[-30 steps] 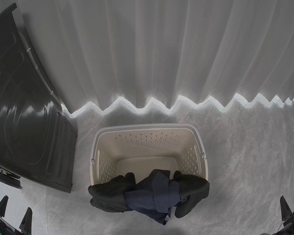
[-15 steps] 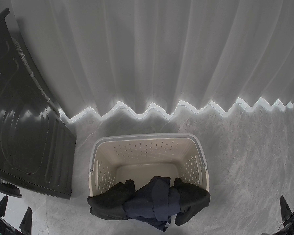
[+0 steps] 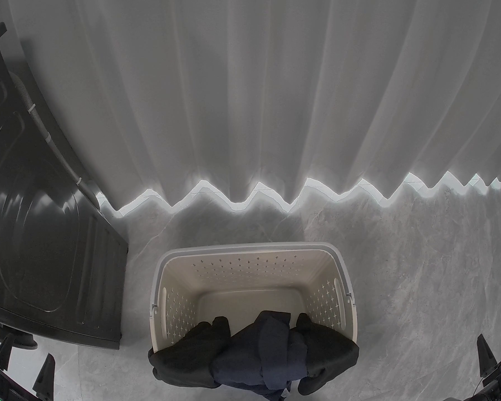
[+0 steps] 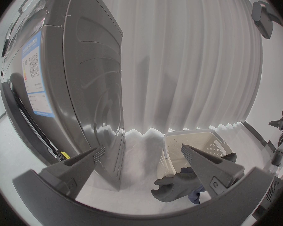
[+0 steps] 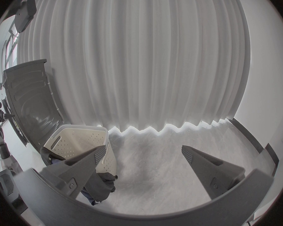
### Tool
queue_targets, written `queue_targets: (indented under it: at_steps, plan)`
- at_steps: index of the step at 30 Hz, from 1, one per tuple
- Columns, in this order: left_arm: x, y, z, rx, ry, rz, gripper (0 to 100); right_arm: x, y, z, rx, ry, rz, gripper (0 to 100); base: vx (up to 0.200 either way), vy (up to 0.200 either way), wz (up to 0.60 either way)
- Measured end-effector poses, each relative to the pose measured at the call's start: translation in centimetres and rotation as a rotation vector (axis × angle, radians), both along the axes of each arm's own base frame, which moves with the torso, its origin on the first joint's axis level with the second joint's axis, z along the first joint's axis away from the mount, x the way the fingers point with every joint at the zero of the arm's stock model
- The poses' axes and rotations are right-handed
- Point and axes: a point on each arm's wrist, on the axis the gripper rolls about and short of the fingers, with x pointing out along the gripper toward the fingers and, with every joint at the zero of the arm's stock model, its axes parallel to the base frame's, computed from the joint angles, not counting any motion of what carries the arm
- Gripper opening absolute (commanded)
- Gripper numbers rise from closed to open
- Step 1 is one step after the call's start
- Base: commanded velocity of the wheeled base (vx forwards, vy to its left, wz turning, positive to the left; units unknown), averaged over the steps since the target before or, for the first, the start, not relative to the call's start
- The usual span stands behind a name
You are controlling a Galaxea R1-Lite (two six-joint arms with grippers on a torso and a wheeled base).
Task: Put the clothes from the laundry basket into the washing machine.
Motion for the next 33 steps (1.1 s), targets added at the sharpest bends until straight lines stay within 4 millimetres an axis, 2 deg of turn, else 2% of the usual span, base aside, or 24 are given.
queue_targets:
  at_steps: [2, 11, 20, 29, 33]
  plan:
    - [0.0, 0.0, 0.0, 0.0, 0.0, 0.0, 100, 0.0, 0.0, 0.0, 0.0, 0.0, 0.0, 100, 0.0, 0.0, 0.0]
    - [0.0, 0.0, 0.01, 0.0, -0.001, 0.0, 100, 0.0, 0.0, 0.0, 0.0, 0.0, 0.0, 100, 0.2, 0.0, 0.0]
    - [0.0, 0.0, 0.01, 0.0, -0.001, 0.002, 100, 0.0, 0.0, 0.01, 0.0, -0.001, -0.001, 100, 0.0, 0.0, 0.0]
    - [0.0, 0.0, 0.0, -0.001, 0.0, 0.002, 100, 0.0, 0.0, 0.0, 0.0, 0.0, 0.0, 100, 0.2, 0.0, 0.0]
    - [0.0, 0.0, 0.0, -0.002, 0.0, 0.001, 100, 0.0, 0.0, 0.0, 0.0, 0.0, -0.001, 100, 0.0, 0.0, 0.0]
